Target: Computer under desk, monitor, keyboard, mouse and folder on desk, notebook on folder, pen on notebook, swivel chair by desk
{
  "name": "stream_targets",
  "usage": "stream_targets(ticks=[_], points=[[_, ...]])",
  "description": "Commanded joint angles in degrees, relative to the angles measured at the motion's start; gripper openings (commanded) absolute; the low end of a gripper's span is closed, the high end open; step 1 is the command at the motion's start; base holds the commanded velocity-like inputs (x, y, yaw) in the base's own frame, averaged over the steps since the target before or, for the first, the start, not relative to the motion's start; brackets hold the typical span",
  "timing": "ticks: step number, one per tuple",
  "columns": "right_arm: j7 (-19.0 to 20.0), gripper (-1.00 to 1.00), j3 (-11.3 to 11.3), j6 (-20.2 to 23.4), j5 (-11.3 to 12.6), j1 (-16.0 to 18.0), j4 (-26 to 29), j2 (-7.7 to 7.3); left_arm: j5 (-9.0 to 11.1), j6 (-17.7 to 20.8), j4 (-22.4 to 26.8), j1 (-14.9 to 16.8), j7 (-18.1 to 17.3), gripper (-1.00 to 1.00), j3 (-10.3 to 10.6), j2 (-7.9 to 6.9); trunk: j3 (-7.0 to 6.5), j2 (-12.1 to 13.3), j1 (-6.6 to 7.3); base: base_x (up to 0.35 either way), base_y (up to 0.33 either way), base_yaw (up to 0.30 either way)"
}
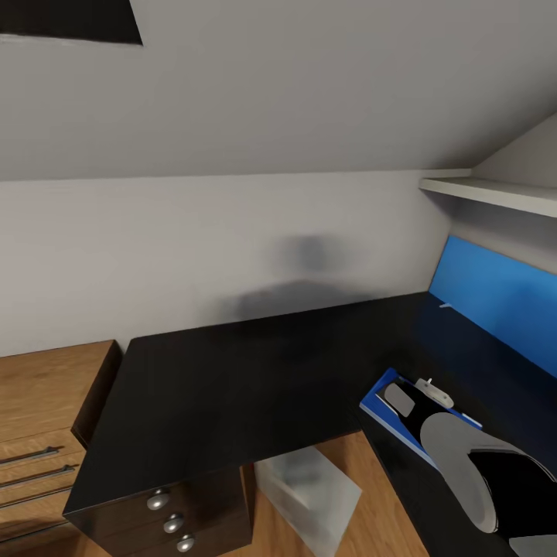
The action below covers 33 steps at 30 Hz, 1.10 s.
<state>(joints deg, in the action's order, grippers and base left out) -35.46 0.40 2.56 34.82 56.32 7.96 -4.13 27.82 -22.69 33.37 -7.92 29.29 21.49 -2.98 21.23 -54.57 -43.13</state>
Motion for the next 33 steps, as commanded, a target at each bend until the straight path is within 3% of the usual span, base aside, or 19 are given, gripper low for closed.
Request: stream_targets(ticks=[1,7,32,33], points=[[-0.2,-1.0,0.0,0.3,0.1,0.0,0.1,0.0,0.6,-0.3,0.1,0.0,0.3,1.0,0.5,-0.09,-0.13,0.4,0.22,0.0,0.0,0.0],[-0.2,-1.0,0.0,0.3,0.1,0.0,0.1,0.0,0.6,-0.3,0.1,0.0,0.2,1.0,0.4,-0.09,-1.21,2.8,1.53,0.0,0.0,0.0],[-0.2,-1.0,0.0,0.2,0.1,0.0,0.1,0.0,0.6,-0.2,0.1,0.0,0.1,1.0,0.5,-0.09,-1.21,2.8,1.53,0.0,0.0,0.0],[-0.2,1.0,0.0,0.2,0.1,0.0,0.0,0.0,0.6,-0.2,0.1,0.0,0.1,1.0,0.5,-0.09,-1.21,2.8,1.53,0.0,0.0,0.0]])
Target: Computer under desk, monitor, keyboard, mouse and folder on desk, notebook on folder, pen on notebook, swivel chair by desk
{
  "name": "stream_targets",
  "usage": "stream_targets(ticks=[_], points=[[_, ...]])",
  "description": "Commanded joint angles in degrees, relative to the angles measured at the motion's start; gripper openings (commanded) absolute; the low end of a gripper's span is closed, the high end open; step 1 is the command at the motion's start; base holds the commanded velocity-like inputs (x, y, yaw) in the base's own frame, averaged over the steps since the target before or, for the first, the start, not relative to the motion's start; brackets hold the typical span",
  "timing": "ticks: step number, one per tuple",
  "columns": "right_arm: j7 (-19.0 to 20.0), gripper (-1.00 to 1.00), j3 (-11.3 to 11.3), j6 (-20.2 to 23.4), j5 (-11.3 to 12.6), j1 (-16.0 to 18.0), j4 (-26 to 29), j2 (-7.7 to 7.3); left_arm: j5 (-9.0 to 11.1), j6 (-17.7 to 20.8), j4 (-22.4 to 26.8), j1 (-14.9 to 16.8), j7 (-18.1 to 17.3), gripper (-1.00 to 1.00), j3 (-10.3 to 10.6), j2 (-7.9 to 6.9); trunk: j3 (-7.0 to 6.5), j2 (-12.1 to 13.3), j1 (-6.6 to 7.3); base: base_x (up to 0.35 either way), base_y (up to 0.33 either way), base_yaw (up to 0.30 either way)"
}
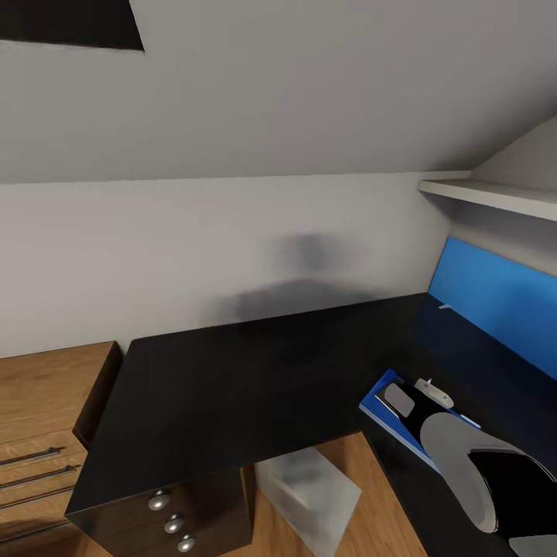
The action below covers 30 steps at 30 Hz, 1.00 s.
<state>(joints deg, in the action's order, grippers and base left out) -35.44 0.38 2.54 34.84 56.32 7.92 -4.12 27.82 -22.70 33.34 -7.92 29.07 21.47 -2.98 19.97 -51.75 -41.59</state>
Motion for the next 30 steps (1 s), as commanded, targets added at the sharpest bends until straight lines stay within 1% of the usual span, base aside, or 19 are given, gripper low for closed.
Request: stream_targets(ticks=[1,30], points=[[-0.2,1.0,0.1,0.3,0.1,0.0,0.1,-0.01,0.6,-0.2,0.1,0.0,0.4,1.0,0.5,-0.09,0.06,0.0,-0.01,0.0,0.0,0.0],[-0.2,1.0,0.1,0.2,0.0,0.0,0.2,0.26,0.6,-0.3,0.1,0.0,0.4,1.0,0.4,-0.09,0.06,0.0,-0.01,0.0,0.0,0.0]])
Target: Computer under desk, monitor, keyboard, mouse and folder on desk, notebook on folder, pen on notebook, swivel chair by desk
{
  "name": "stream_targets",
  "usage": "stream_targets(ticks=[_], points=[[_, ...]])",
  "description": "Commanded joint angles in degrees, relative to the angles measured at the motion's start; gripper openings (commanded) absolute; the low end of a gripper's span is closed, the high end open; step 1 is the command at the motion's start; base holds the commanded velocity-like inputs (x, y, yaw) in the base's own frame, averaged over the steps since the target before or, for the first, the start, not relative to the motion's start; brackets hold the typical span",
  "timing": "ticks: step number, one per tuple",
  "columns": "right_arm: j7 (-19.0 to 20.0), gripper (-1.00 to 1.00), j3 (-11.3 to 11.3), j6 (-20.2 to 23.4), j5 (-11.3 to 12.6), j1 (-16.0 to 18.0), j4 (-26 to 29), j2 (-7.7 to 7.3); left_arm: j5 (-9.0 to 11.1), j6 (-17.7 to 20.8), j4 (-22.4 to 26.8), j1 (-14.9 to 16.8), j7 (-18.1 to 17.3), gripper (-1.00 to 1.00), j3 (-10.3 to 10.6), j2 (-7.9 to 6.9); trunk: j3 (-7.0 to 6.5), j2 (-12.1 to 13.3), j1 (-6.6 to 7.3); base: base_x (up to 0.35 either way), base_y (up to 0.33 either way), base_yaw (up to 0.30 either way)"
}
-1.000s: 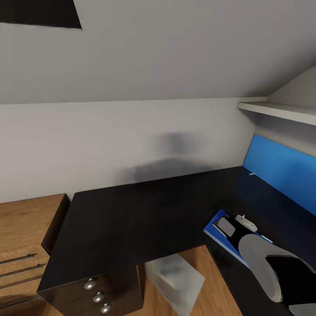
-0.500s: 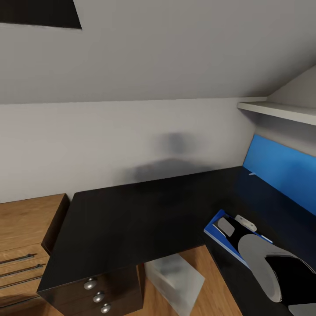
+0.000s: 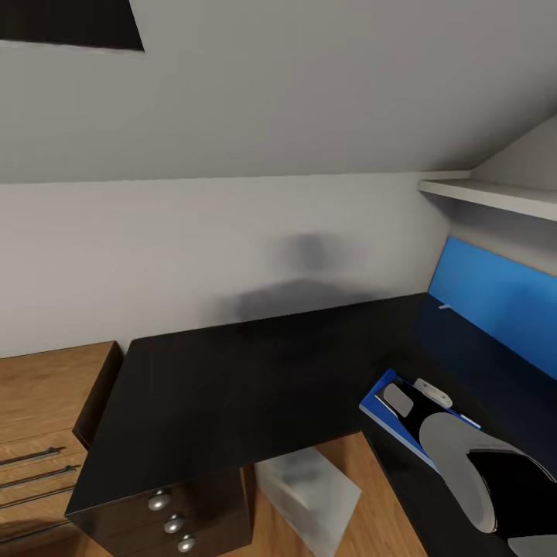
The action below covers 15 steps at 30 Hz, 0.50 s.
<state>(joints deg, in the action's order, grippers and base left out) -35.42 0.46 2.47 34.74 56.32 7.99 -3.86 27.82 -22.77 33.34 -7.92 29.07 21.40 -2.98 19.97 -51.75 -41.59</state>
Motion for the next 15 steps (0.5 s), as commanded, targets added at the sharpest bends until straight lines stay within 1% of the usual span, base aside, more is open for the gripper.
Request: stream_targets(ticks=[1,13,15], points=[[-0.2,1.0,0.1,0.3,0.1,0.0,0.1,0.0,0.6,-0.2,0.1,0.0,0.4,1.0,0.5,-0.09,0.06,0.0,-0.01,0.0,0.0,0.0],[-0.3,1.0,0.1,0.3,0.1,0.0,0.2,0.11,0.6,-0.2,0.1,0.0,0.4,1.0,0.4,-0.09,0.06,0.0,-0.01,0.0,0.0,0.0],[-0.3,1.0,0.1,0.3,0.1,0.0,0.2,0.13,0.6,-0.2,0.1,0.0,0.4,1.0,0.4,-0.09,-0.3,0.8,0.43,0.0,0.0,0.0]])
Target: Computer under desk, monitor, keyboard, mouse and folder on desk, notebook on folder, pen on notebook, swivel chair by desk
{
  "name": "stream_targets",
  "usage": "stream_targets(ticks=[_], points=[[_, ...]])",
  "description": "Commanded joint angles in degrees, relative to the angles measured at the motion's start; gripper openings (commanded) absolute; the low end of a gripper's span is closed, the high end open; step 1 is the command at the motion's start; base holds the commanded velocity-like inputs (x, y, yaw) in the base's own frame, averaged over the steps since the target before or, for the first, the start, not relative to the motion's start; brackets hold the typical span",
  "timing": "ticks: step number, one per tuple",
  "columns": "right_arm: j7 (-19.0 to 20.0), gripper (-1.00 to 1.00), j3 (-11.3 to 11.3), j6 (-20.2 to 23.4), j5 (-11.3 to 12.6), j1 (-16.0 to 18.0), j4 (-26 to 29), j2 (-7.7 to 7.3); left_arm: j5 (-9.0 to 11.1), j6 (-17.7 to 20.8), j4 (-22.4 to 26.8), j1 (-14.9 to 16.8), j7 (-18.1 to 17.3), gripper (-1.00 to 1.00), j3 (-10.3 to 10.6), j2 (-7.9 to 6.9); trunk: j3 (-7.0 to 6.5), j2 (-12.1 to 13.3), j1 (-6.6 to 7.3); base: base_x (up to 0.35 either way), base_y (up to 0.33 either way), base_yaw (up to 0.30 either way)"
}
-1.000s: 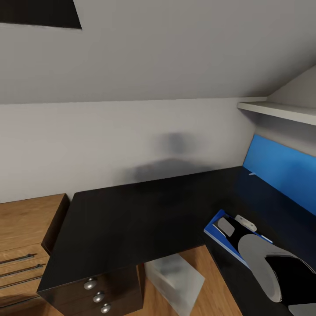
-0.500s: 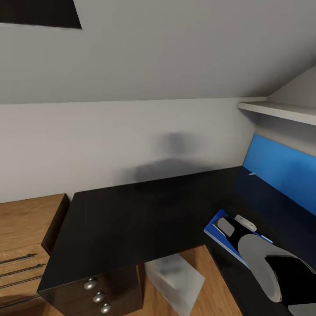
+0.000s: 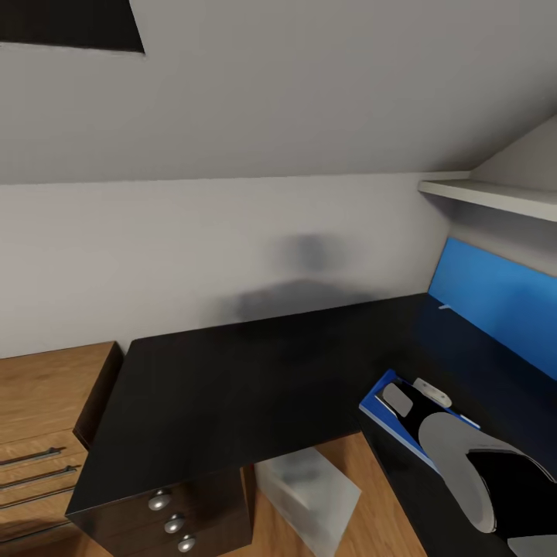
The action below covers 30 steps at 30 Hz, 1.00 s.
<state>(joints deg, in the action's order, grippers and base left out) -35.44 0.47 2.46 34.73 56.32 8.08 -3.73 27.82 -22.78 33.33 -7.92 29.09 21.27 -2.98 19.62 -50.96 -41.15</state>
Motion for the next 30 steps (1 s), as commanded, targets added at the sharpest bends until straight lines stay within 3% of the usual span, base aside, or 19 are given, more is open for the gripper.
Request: stream_targets(ticks=[1,21,30], points=[[-0.2,1.0,0.1,0.3,0.1,0.0,0.1,0.01,0.6,-0.2,0.1,0.0,0.4,1.0,0.5,-0.09,-0.13,0.4,0.22,0.0,0.0,0.0],[-0.4,1.0,0.0,0.0,0.1,0.0,0.6,0.2,0.6,-0.2,-0.1,0.0,0.4,1.0,0.6,-0.09,-3.72,8.4,4.61,0.0,0.0,0.0],[-0.6,1.0,0.1,-3.4,-0.7,0.0,0.7,2.75,0.6,-0.2,-0.2,0.0,0.4,1.0,0.6,-0.09,-5.33,12.0,6.58,0.0,0.0,0.0]])
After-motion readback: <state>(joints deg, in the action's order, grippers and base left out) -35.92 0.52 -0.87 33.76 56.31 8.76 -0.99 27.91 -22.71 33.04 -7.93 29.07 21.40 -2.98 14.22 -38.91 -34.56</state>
